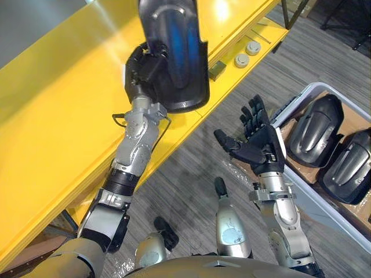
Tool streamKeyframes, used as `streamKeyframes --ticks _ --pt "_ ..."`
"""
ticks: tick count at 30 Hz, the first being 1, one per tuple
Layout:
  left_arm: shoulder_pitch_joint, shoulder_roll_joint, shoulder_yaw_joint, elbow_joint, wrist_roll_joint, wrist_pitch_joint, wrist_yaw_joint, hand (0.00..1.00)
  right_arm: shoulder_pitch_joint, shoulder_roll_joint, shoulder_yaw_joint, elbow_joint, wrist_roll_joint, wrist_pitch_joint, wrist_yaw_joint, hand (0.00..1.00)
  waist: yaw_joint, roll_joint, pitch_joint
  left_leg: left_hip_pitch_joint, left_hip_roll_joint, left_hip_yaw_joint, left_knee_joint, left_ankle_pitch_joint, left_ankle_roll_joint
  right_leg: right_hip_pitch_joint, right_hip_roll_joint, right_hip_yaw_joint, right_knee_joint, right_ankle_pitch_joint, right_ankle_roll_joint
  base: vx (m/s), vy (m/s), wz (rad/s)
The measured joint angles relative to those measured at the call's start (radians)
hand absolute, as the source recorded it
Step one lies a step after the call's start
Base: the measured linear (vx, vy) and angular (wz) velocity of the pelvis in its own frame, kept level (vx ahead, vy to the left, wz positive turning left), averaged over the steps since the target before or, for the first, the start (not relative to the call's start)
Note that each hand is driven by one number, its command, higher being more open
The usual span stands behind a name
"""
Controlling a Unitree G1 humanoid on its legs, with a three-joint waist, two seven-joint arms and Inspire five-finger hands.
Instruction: Walk over and take three plastic housings, then place them on the shelf
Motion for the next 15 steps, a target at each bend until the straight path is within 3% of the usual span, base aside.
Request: streamKeyframes --ticks 8,12,15 --pt "-0.060 -0.017 0.138 -0.001 -0.034 -0.119 0.156 0.00 -0.004 0.001 0.038 -0.025 -0.001 0.021 -0.010 1.00 0.002 0.005 0.048 -0.002 0.000 0.000 0.000 0.002 0.002 -0.002 0.001 0.002 0.000 0.001 0.000 -0.03 -0.023 -0.01" --pt "-0.060 -0.015 0.185 -0.017 -0.037 -0.120 0.241 0.00 0.000 0.001 0.059 -0.026 -0.004 0.026 -0.017 1.00 0.027 0.006 0.049 -0.008 -0.001 -0.012 -0.002 0.003 0.003 -0.005 0.001 -0.004 0.000 0.001 0.000 -0.01 -0.028 0.05" --pt "-0.060 0.002 0.184 -0.066 -0.020 -0.083 0.307 0.00 -0.004 0.001 0.077 -0.027 -0.004 0.026 -0.041 1.00 0.047 0.008 0.050 -0.009 -0.003 -0.019 -0.008 0.006 0.004 -0.004 0.000 -0.010 0.000 0.001 0.000 -0.01 -0.018 0.06"
